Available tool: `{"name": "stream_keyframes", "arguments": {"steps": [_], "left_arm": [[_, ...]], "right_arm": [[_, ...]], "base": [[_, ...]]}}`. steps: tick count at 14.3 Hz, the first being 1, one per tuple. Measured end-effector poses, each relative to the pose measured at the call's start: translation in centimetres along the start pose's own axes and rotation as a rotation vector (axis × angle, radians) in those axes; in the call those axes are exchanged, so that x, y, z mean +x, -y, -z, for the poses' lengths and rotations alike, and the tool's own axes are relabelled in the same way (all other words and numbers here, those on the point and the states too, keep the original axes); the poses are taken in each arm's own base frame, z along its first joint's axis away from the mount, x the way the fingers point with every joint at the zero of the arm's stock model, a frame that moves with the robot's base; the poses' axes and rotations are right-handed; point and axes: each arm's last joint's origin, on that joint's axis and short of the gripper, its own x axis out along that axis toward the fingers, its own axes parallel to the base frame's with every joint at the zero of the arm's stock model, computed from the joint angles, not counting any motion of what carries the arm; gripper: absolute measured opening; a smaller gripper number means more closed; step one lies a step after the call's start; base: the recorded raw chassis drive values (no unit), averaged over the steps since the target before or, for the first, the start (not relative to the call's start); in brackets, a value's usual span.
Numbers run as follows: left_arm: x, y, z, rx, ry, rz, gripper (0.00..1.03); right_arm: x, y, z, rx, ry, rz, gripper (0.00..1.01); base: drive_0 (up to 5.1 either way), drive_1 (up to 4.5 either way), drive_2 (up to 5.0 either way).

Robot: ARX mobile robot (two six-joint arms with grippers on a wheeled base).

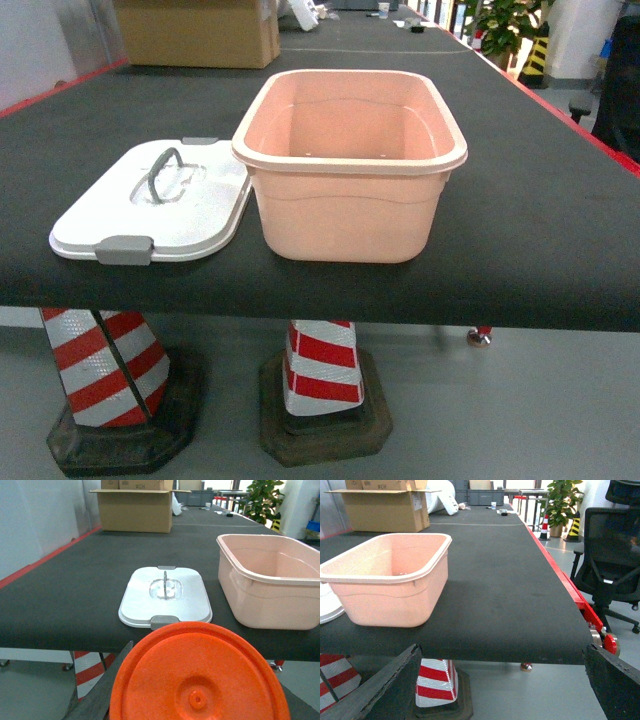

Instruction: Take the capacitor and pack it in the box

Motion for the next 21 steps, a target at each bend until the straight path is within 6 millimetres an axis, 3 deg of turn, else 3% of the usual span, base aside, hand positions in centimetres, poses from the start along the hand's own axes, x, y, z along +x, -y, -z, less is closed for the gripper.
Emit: {"name": "stream_keyframes", "arguments": {"steps": [21], "left_arm": [[0.00,0.00,0.00,0.000,0.000,0.000,0.43]], "right_arm": [[0.00,0.00,0.00,0.000,0.000,0.000,0.98]], "base": [[0.0,0.00,0.0]]}}
